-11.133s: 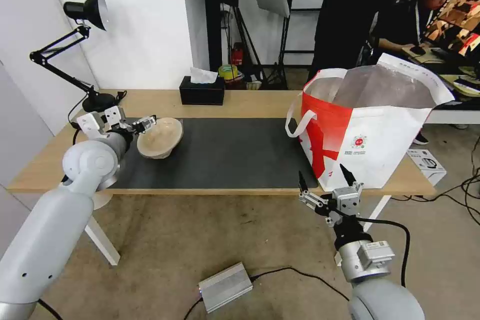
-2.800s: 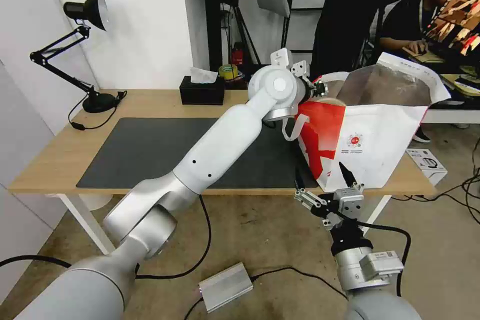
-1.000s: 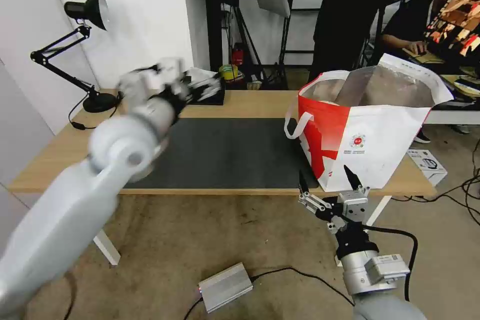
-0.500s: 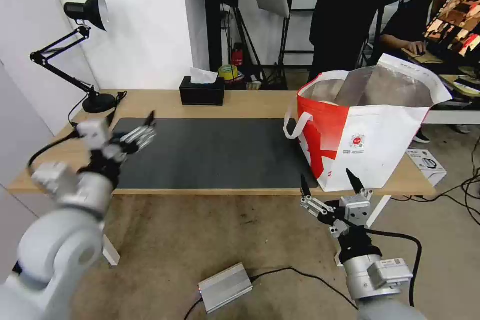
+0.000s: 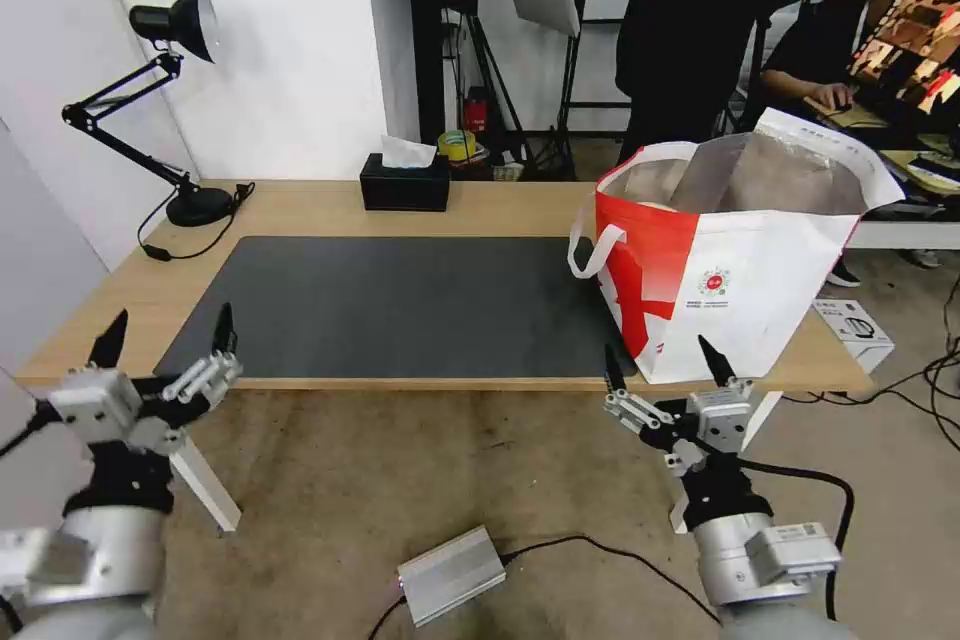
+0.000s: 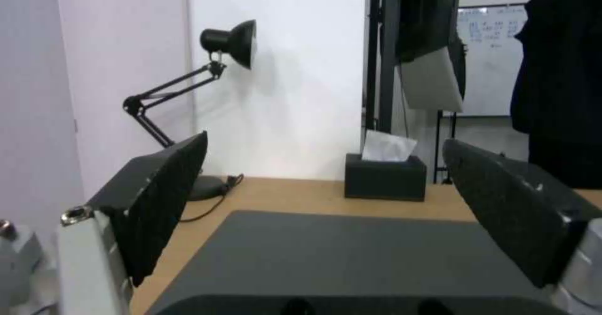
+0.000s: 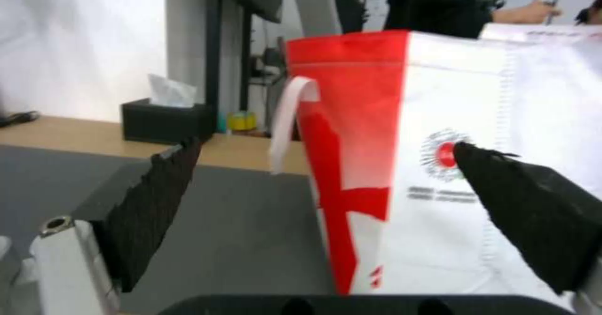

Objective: Pick up the trash from the table and place it into the takeout bag.

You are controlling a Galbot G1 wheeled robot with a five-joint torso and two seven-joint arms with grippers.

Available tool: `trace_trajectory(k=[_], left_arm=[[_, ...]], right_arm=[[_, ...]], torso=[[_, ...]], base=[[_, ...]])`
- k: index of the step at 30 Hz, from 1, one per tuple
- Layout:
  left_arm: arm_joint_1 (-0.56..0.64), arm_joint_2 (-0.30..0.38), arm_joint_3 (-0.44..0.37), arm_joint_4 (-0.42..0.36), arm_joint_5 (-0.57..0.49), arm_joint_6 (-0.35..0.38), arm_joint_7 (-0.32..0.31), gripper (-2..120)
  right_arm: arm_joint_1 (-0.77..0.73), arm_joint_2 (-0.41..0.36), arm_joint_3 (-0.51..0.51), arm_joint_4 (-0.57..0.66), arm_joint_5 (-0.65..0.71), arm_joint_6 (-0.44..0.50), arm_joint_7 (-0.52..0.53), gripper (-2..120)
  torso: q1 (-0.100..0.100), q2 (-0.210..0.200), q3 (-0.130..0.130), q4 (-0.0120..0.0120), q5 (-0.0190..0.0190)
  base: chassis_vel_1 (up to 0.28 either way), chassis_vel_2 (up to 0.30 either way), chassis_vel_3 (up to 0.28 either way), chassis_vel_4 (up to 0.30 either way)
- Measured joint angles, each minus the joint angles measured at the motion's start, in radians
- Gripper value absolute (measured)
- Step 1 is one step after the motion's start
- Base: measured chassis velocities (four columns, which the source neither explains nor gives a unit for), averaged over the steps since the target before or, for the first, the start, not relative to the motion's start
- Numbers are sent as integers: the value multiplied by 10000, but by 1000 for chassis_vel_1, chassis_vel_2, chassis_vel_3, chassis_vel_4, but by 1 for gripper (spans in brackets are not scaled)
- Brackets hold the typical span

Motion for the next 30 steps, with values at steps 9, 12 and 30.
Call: trace_trajectory(k=[9,12,30], left_arm=[[1022,-939,305,344,723,-1633,414,100],[1226,-1144,774,406,1065,-2000,344,100],[1675,-740,1443,181,1349,-2069,-387,100]], right_arm=[[-18,107,76,20,-33,-17,1,100],[-48,202,66,56,-184,-18,1,100],[-340,693,-704,202,-1039,-12,7,100]], torso=[[0,-2,1,3,0],[1,-1,1,3,0],[1,-1,1,3,-3]], base=[[0,0,0,0],[0,0,0,0],[0,0,0,0]])
